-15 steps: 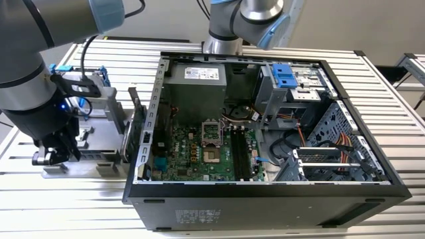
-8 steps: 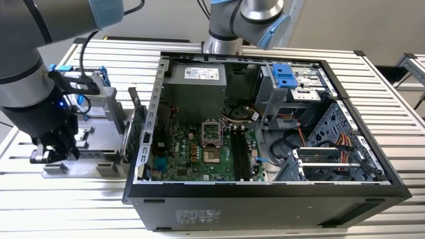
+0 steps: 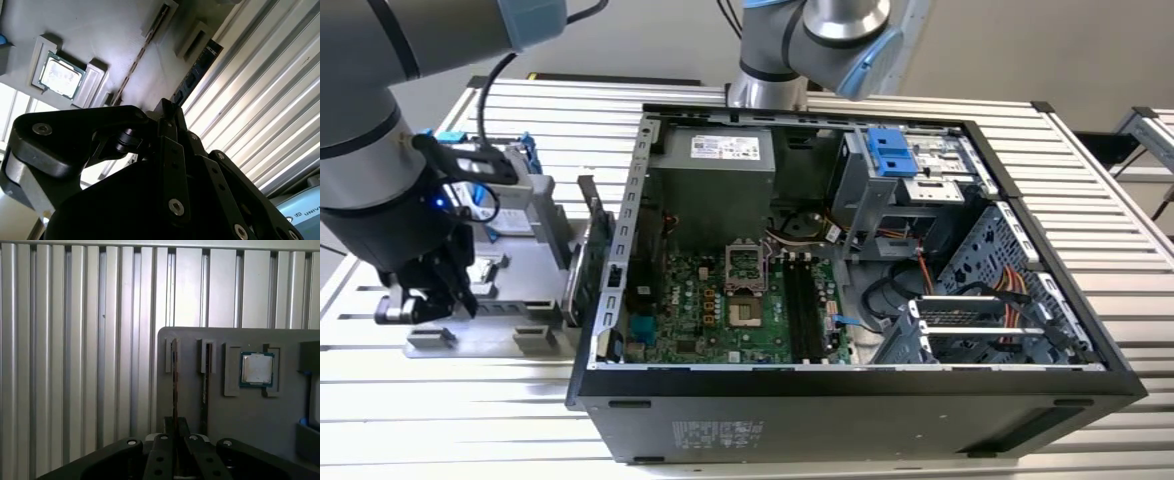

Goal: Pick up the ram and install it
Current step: 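Pick up the ram and move it above insertion slot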

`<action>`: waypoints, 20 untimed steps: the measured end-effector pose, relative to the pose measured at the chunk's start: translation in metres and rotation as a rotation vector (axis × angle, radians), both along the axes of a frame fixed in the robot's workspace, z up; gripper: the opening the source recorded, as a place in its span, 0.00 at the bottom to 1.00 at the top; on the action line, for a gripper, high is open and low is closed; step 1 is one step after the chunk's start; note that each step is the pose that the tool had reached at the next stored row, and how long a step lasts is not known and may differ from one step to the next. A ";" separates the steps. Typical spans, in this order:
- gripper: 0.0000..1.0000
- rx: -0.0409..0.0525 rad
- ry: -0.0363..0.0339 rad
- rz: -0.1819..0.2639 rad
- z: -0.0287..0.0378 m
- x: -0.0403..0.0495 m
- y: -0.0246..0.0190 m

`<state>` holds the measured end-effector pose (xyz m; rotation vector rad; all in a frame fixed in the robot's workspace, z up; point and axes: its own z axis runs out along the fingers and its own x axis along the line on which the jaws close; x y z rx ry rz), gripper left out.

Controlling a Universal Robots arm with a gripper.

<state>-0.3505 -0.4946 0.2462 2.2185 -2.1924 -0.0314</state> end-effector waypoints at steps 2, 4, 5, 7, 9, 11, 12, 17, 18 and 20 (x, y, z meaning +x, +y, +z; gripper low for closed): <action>0.00 0.0000 0.0000 0.000 0.0015 0.0000 0.0000; 0.00 0.0000 0.0000 0.000 0.0030 0.0000 0.0000; 0.00 0.0000 0.0000 0.000 0.0038 0.0000 0.0000; 0.00 0.0000 0.0000 0.000 0.0054 0.0000 0.0000; 0.00 0.0000 0.0000 0.000 0.0071 0.0000 0.0000; 0.00 0.0001 0.0000 0.000 0.0120 0.0000 0.0000; 0.00 0.0000 0.0000 0.000 0.0128 0.0000 0.0000; 0.00 -0.0002 0.0001 0.000 0.0165 0.0000 0.0000; 0.00 -0.0002 0.0000 0.000 0.0172 0.0000 0.0000; 0.00 -0.0002 0.0000 0.000 0.0188 0.0000 0.0000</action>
